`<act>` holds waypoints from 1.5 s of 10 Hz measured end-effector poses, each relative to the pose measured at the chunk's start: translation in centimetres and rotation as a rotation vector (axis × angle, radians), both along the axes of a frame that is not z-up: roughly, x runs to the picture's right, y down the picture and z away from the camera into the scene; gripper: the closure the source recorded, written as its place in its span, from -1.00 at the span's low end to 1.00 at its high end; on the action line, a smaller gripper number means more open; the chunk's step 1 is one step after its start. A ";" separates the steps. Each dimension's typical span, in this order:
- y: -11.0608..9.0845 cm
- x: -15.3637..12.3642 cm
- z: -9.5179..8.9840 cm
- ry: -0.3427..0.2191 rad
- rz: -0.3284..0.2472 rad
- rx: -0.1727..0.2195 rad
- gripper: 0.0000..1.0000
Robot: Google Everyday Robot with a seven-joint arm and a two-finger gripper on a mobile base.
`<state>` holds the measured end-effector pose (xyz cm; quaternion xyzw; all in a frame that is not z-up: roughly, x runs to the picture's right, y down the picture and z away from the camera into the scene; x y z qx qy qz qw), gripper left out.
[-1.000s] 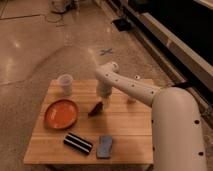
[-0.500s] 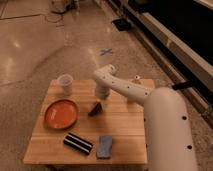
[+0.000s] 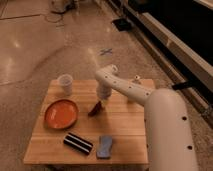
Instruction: Drag the pepper across the table
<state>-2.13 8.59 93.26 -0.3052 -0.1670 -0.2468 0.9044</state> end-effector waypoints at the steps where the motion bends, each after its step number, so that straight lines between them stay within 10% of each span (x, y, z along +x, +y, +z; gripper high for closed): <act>1: 0.2 0.5 -0.5 -0.005 -0.003 -0.005 0.97; 6: 1.5 5.5 -1.5 0.033 0.007 -0.026 1.00; 15: 1.9 18.5 -0.4 0.176 0.238 -0.051 1.00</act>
